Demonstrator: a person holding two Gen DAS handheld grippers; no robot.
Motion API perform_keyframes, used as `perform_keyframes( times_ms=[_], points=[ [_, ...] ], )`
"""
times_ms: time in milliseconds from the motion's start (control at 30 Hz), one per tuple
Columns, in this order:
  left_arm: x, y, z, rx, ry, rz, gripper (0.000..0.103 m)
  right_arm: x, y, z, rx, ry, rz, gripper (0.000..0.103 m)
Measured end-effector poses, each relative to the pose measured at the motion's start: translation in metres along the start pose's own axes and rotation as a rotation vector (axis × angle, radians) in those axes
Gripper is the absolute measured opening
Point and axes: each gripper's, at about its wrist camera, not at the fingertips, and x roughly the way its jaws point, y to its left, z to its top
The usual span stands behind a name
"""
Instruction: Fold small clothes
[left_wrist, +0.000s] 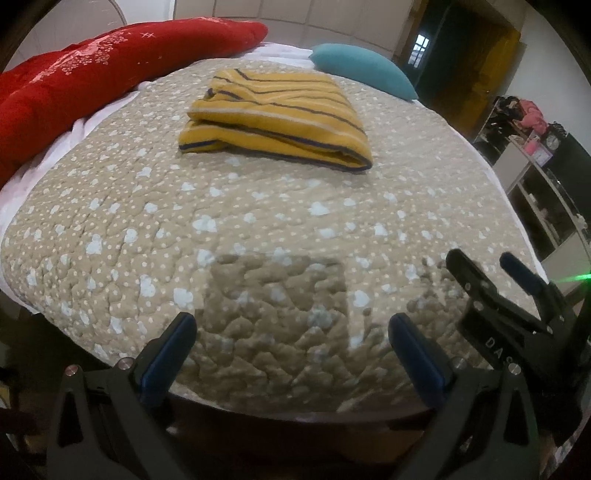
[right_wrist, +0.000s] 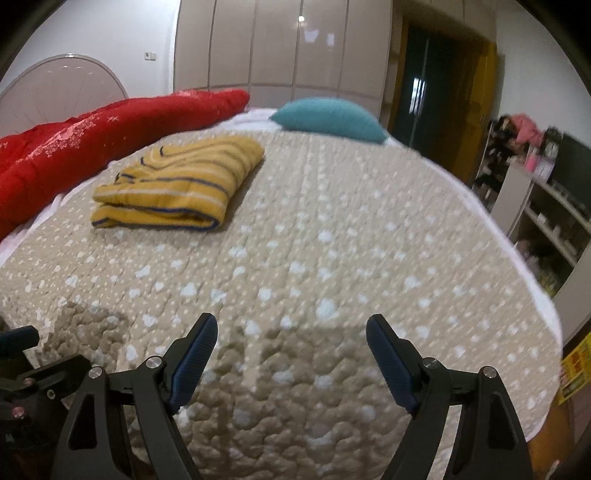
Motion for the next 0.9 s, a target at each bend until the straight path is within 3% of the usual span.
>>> perform_keyframes(
  times_ms=[167, 500, 700, 867, 900],
  points=[
    [0.004, 0.000, 0.002, 0.021, -0.009, 0.026, 0.103, 0.002, -0.001, 0.008, -0.027, -0.015, -0.009, 0.089],
    [0.006, 0.008, 0.019, 0.091, -0.092, 0.152, 0.103, 0.031, 0.002, 0.023, -0.036, 0.019, 0.030, 0.089],
    [0.022, 0.017, 0.029, 0.096, -0.079, 0.181, 0.103, 0.051, 0.011, 0.034, -0.048, 0.052, 0.069, 0.089],
    [0.035, 0.027, 0.035, 0.074, -0.053, 0.183, 0.103, 0.063, 0.017, 0.092, 0.005, 0.015, 0.183, 0.088],
    [0.035, 0.029, 0.037, 0.071, -0.054, 0.186, 0.103, 0.068, 0.022, 0.108, 0.005, -0.005, 0.211, 0.084]
  ],
)
